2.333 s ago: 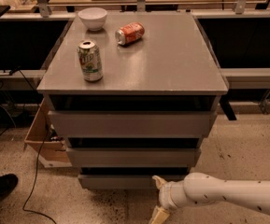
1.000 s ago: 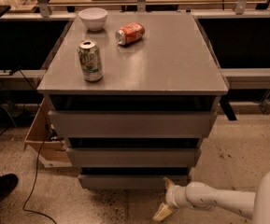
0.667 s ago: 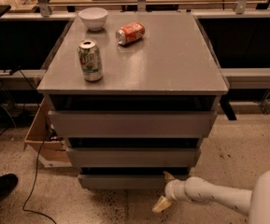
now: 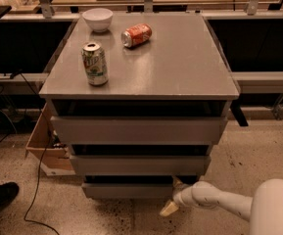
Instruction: Open bottom drawer
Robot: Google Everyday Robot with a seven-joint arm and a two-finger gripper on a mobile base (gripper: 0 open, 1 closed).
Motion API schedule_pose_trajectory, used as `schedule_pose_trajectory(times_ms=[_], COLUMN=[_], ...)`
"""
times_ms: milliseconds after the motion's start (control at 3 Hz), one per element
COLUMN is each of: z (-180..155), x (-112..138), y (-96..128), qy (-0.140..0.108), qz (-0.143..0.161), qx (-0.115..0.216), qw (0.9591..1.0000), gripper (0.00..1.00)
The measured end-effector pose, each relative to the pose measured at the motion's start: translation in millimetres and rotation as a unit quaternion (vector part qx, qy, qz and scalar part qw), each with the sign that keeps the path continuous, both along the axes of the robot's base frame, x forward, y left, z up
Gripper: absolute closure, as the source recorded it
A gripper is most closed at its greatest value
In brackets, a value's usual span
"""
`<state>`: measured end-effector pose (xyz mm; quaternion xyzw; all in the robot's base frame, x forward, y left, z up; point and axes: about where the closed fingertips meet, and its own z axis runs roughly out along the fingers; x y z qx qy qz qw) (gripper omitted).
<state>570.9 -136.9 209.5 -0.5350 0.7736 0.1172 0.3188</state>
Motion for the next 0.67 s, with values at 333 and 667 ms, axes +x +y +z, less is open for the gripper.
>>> schedule_pose_trajectory(times_ms=[333,667], z=[-17,-32], x=[2,-1], y=[-2,4], qy=[0.007,0.011], qz=[-0.006,-0.004], qx=[0.004,0.017], qw=[0.9999,0.9998], gripper=[0.00,0.18])
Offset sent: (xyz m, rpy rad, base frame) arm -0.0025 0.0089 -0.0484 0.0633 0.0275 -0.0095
